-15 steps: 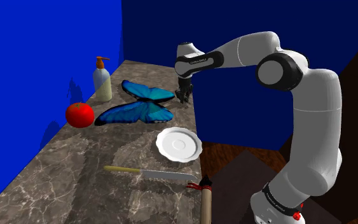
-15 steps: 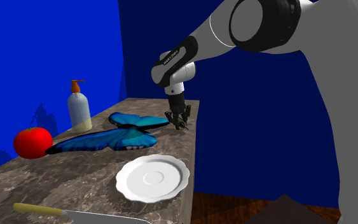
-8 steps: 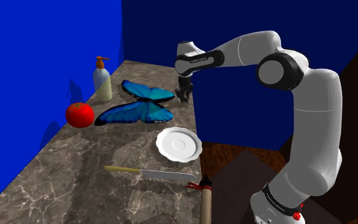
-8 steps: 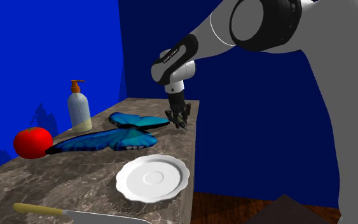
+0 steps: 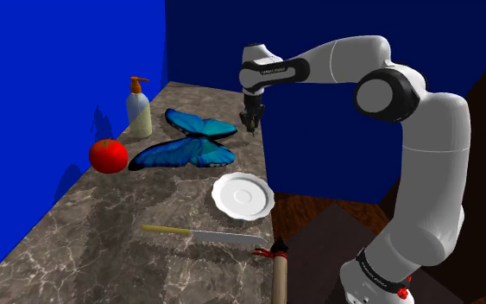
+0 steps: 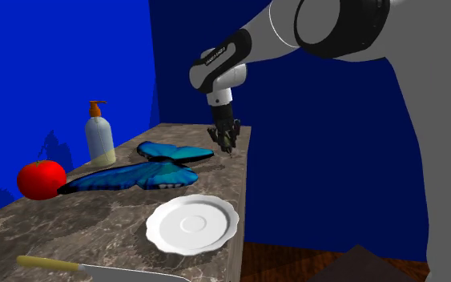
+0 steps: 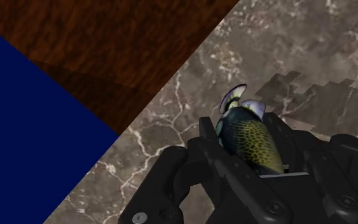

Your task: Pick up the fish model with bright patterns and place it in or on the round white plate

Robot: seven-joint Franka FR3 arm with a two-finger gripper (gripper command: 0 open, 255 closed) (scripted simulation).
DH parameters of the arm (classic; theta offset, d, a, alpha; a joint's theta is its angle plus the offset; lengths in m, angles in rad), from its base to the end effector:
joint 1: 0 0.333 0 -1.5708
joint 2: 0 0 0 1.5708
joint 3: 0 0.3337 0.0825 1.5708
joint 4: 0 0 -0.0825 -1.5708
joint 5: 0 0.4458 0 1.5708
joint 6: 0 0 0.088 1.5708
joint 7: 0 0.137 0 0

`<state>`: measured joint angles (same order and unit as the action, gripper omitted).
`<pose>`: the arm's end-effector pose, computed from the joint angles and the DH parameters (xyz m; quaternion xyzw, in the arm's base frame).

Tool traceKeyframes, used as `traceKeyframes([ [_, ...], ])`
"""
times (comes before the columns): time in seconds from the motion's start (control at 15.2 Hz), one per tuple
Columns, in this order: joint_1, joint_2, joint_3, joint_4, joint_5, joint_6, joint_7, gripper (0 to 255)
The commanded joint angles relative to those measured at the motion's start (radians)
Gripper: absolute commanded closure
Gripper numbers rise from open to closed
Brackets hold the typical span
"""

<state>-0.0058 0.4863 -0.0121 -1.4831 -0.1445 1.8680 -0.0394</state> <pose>0.7455 -0.0274 0.3484 0.9956 0.0359 -0.0526 0.0692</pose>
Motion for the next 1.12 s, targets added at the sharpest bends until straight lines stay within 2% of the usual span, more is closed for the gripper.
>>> traceKeyframes([
  [0.0,0.000,-0.003,0.000,0.020,0.001,-0.023,-0.003,255],
  [0.4,0.001,-0.017,0.000,0.071,0.003,-0.088,-0.012,255],
  [0.73,0.051,-0.173,0.025,-0.164,-0.001,-0.020,0.073,255],
  [1.06,0.100,-0.303,0.058,-0.346,0.002,0.022,0.160,255],
])
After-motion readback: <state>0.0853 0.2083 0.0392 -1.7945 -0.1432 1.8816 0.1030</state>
